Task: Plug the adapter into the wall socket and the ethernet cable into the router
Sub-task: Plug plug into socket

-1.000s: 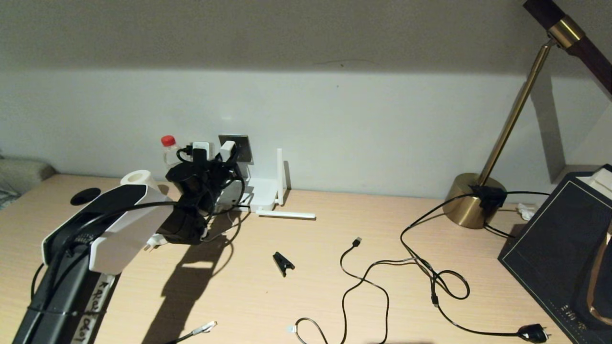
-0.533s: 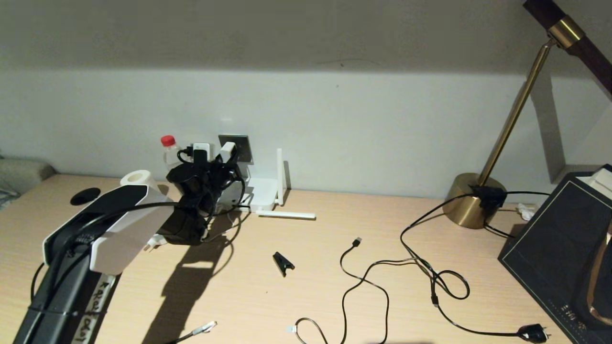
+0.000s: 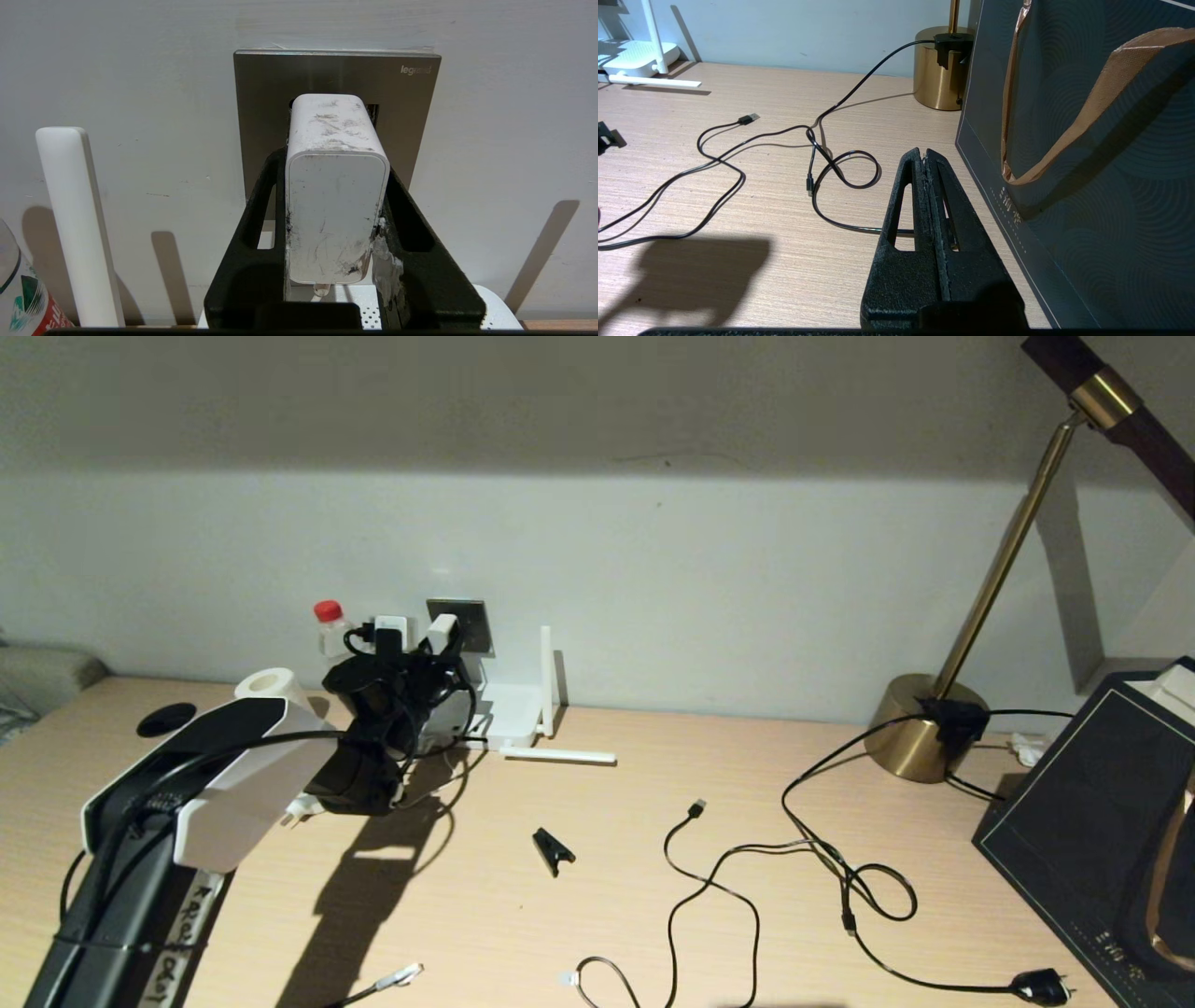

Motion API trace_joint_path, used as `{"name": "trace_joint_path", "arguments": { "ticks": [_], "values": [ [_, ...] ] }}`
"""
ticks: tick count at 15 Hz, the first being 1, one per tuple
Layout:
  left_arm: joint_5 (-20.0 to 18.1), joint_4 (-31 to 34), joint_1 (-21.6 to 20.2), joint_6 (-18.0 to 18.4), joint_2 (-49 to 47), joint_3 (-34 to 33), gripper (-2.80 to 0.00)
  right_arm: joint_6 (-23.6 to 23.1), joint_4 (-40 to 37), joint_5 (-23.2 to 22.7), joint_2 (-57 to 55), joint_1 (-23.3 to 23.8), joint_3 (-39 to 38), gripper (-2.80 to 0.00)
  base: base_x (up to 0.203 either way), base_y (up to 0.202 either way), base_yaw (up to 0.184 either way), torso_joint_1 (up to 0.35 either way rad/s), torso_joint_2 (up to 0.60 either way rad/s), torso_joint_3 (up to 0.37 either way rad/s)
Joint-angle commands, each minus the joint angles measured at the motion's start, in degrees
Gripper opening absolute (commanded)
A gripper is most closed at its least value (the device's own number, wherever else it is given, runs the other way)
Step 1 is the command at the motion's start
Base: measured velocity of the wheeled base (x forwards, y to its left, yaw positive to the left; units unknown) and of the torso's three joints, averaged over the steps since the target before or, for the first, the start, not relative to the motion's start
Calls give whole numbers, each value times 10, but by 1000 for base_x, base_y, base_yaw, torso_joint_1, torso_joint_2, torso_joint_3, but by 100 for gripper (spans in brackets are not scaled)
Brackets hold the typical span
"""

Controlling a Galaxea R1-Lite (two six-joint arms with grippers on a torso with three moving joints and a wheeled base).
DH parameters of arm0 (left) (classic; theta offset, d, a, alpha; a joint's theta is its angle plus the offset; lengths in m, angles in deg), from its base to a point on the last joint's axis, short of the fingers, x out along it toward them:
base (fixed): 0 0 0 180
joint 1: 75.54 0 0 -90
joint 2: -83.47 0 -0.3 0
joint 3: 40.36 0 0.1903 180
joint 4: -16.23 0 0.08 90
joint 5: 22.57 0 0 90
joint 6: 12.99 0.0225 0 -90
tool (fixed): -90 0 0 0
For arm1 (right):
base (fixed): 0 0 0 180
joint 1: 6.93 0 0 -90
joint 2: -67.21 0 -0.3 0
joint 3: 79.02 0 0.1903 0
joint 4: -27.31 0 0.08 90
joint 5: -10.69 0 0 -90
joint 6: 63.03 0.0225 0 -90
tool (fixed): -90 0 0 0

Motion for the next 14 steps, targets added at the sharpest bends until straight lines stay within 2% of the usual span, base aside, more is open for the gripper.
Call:
{"name": "trace_joint_path", "arguments": {
  "ticks": [1, 14],
  "values": [
    [0, -4, -1, 0, -1, 1, -280, 0, 0, 1, 0, 0, -20, -280, 0, 0, 0, 0, 0, 0],
    [0, -1, 0, 0, -9, 6, -280, 0, 0, 0, 0, 0, -20, -280, 0, 0, 0, 0, 0, 0]
  ]
}}
